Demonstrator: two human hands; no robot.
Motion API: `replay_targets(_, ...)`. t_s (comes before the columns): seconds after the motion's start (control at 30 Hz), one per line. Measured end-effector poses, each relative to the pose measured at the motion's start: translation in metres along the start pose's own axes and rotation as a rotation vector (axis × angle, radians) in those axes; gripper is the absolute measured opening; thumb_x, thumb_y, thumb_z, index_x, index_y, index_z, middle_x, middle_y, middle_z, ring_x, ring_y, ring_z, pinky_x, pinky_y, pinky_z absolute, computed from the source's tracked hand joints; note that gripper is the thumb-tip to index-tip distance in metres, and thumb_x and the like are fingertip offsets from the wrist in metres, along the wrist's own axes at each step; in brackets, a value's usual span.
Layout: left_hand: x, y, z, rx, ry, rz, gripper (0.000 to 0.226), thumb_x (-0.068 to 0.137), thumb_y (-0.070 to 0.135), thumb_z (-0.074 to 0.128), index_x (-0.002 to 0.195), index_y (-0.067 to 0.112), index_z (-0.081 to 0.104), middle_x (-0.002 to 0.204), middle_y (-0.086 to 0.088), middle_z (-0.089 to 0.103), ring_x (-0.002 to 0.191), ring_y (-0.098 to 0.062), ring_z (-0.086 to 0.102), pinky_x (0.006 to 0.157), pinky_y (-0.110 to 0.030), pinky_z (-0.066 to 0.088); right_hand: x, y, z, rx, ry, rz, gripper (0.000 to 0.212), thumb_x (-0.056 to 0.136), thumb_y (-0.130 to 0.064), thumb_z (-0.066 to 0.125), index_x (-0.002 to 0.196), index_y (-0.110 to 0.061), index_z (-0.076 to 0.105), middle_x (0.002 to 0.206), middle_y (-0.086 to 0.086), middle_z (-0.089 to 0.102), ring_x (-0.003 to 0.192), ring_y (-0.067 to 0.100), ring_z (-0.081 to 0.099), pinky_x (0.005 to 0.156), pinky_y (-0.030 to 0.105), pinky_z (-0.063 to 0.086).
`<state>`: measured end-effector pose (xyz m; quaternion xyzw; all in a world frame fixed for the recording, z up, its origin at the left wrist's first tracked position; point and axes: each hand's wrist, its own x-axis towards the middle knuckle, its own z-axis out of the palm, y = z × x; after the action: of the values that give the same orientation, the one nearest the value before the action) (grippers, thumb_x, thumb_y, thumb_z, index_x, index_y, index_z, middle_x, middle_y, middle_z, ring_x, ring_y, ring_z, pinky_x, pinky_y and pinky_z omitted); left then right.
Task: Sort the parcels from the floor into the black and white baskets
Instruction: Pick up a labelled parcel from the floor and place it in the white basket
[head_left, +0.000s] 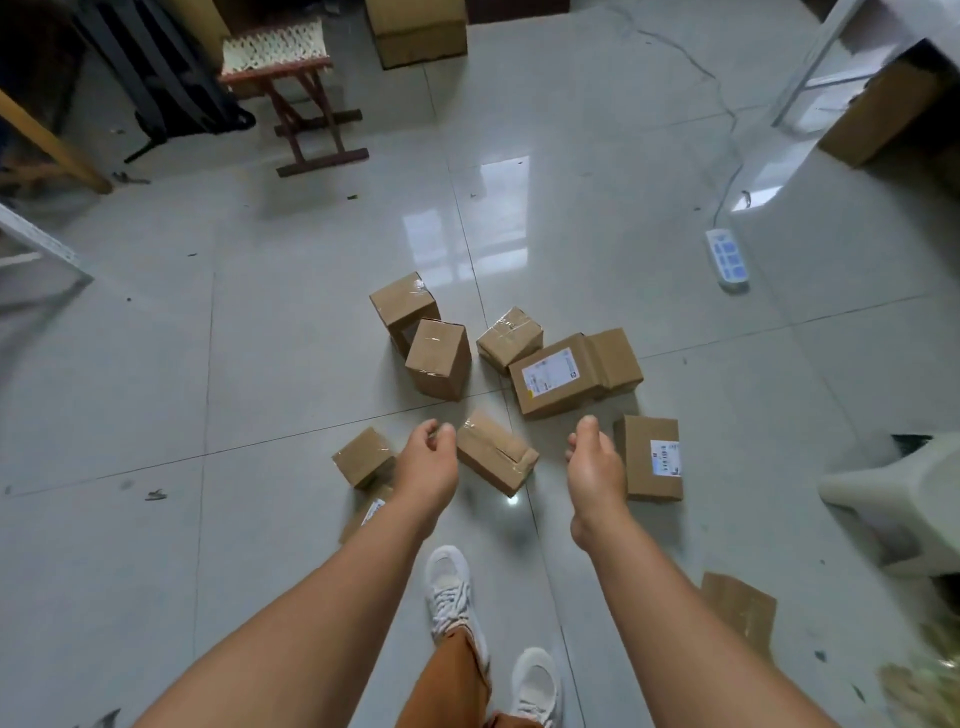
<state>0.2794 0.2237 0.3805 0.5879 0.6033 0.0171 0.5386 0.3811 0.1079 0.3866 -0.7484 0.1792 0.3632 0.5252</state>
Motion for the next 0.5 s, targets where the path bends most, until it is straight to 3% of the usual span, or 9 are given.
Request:
replay_targets(0.33, 0.172, -0.071, 0.070, 0.188, -0.092, 0.050, 0.051, 0.099, 0.038, 0.040, 0.146, 0.019, 0.034, 0.145, -0.005, 0.045, 0.130, -0.022, 0.044, 0.102, -0.030, 0.033, 0.174, 0.099, 0.058, -0.075, 0.032, 0.121, 0.049, 0.097, -0.046, 0.035, 0.133, -0.017, 0.050, 0.114, 0.002, 0.053, 0.104, 0.022, 0.047, 0.085, 0.031, 0.034)
replay_targets(0.5, 0.241, -0.129, 0.109, 0.253, -0.181, 0.030, 0.057, 0.098, 0.041, 0.042, 0.149, 0.021, 0.028, 0.151, -0.005, 0.036, 0.135, -0.023, 0.039, 0.109, -0.036, 0.032, 0.244, 0.155, 0.079, -0.136, 0.018, 0.174, 0.050, 0.100, -0.045, 0.032, 0.141, -0.019, 0.042, 0.130, 0.005, 0.049, 0.119, 0.026, 0.044, 0.097, 0.038, 0.034)
